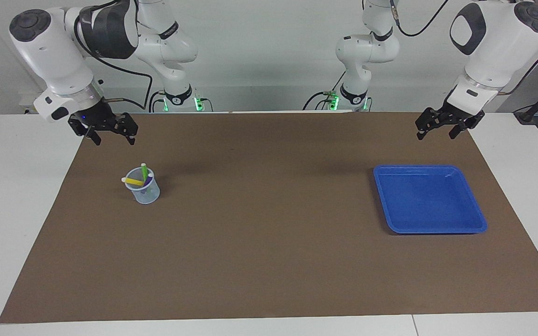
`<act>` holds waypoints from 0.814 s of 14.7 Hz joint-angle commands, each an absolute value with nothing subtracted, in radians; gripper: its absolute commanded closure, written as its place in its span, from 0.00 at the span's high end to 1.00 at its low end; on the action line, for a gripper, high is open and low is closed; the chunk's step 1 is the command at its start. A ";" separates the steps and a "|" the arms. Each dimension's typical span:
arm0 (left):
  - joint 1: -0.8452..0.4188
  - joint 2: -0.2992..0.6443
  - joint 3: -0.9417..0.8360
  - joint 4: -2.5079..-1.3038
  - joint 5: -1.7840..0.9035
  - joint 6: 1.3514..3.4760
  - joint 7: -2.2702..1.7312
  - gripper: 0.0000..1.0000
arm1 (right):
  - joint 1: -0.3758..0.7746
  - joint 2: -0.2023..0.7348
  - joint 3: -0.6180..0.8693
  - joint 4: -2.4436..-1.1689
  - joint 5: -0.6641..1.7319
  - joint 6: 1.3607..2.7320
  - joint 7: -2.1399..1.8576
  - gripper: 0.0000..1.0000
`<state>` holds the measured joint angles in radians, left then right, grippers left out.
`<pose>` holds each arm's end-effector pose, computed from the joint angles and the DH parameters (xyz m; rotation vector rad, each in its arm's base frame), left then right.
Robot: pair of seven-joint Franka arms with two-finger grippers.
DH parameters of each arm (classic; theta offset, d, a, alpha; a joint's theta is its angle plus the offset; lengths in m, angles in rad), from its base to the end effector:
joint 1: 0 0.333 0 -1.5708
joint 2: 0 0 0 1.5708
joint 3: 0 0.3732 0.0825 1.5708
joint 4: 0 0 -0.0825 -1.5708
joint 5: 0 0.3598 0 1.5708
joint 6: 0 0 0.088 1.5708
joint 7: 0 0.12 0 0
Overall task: Right arm passes pens to left for tray arrangement
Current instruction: 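Reach the right gripper to the yellow pen in the white cup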
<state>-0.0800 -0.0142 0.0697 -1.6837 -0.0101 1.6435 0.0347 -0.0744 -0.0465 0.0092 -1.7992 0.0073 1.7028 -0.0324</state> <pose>0.5282 -0.0063 0.6317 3.1292 -0.0691 -0.0405 0.5147 -0.0327 0.6014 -3.1310 0.0532 0.0775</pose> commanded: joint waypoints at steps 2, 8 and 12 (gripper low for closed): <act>-0.087 -0.029 0.078 -1.692 -0.002 1.635 0.040 1.00 | -0.103 -0.089 0.017 -1.861 0.003 1.732 -0.057 1.00; -0.087 -0.028 0.078 -1.694 -0.002 1.635 0.040 1.00 | -0.095 -0.107 0.018 -1.902 0.003 1.778 -0.057 1.00; -0.087 -0.028 0.078 -1.694 -0.002 1.635 0.040 1.00 | -0.101 -0.109 0.017 -1.905 0.002 1.779 -0.095 1.00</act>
<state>-0.0800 -0.0142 0.0697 -1.6837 -0.0101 1.6435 0.0347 -0.0816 -0.0745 0.0087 -1.8634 0.0069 1.7513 -0.0458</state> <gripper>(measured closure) 0.000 0.000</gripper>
